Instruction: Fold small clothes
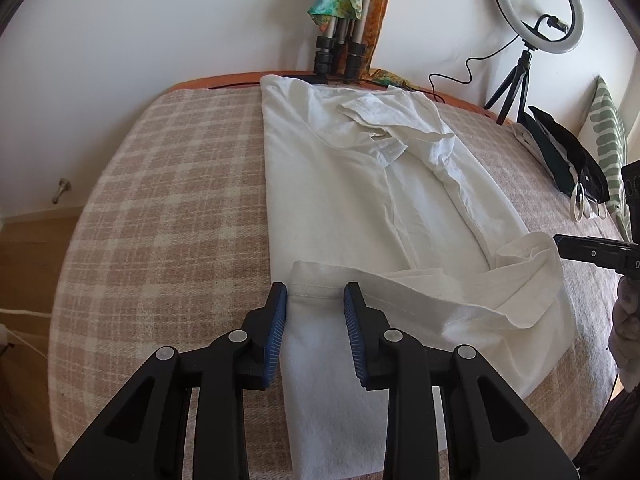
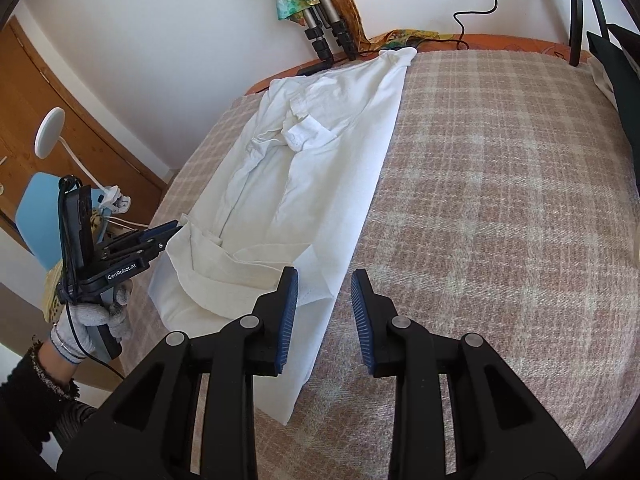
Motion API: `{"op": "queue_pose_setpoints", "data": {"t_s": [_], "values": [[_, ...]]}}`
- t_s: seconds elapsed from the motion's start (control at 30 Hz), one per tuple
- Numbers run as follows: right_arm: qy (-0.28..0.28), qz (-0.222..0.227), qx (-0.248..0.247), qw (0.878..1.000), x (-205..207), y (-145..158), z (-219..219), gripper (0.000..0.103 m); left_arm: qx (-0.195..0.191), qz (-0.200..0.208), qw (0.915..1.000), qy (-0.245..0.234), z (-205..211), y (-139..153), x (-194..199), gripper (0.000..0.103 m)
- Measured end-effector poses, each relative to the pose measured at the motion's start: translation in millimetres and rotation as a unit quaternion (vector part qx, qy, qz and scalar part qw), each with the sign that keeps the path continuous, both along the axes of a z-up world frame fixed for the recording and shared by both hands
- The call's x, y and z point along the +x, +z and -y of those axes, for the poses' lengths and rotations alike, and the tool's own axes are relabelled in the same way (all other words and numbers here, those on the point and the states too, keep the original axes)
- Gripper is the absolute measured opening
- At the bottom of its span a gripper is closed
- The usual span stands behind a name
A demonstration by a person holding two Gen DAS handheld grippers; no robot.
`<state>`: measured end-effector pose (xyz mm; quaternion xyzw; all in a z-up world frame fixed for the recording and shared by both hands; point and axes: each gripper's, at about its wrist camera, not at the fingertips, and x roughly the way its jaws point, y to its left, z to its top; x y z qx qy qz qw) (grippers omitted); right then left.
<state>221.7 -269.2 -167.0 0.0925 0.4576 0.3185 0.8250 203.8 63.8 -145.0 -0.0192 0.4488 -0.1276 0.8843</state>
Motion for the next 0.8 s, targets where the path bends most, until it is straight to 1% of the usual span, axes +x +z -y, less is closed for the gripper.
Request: {"op": "queue_pose_setpoints", "data": {"t_s": [0.07,0.1,0.13,0.17,0.2,0.23,0.3,0.37,0.4,0.47,0.6,0.67,0.7,0.8], "values": [[0.005,0.0,0.001,1.0,1.8,-1.4,-2.6,0.029,-0.005,-0.001,1.0,0.001,-0.5,-1.2,1.0,0.027],[0.006,-0.003,0.005,1.0,3.4,-1.9,-3.0,0.029,-0.007,-0.003,1.0,0.004,-1.4,-1.5,1.8,0.026],[0.004,-0.007,0.009,1.0,5.6,-2.3,-2.3,0.029,-0.008,-0.003,0.9999,0.008,-2.7,-1.8,2.8,0.023],[0.001,-0.012,0.019,1.0,7.5,-1.8,0.0,0.029,-0.009,-0.005,0.9999,0.013,-4.4,-2.1,3.5,0.014],[0.001,-0.015,0.031,0.999,9.1,-0.3,3.0,0.029,-0.012,-0.005,0.9998,0.018,-6.3,-2.1,4.3,0.01],[0.003,-0.014,0.039,0.999,9.2,2.2,5.8,0.029,-0.018,-0.006,0.9996,0.021,-8.2,-1.8,5.0,0.008],[0.015,-0.002,0.039,0.999,7.2,7.7,8.8,0.03,-0.023,-0.005,0.9994,0.025,-9.7,-1.5,5.2,0.006],[0.037,-0.002,0.038,0.999,5.3,8.7,8.7,0.048,-0.019,-0.003,0.9996,0.022,-8.8,-1.7,4.9,0.005],[0.048,-0.003,0.034,0.998,4.7,8.0,7.4,0.05,-0.018,-0.002,0.9996,0.02,-8.1,-1.8,4.7,0.005],[0.059,0.0,0.023,0.998,3.8,5.4,4.3,0.052,-0.017,-0.002,0.9997,0.019,-8.0,-2.4,5.1,0.004],[0.082,0.0,0.009,0.997,3.1,-0.8,-4.2,0.052,-0.029,-0.005,0.9993,0.024,-11.4,-2.5,5.9,0.004],[0.091,0.006,-0.006,0.996,2.0,-3.2,-9.8,0.052,-0.031,-0.004,0.9992,0.026,-11.8,-2.6,5.7,0.004],[0.091,0.011,-0.016,0.996,1.8,-4.6,-13.1,0.052,-0.032,-0.004,0.9991,0.027,-11.7,-2.5,5.7,0.004],[0.093,0.02,-0.026,0.995,2.2,-7.9,-20.8,0.052,-0.036,-0.005,0.9989,0.03,-11.7,-2.5,5.9,0.004]]}}
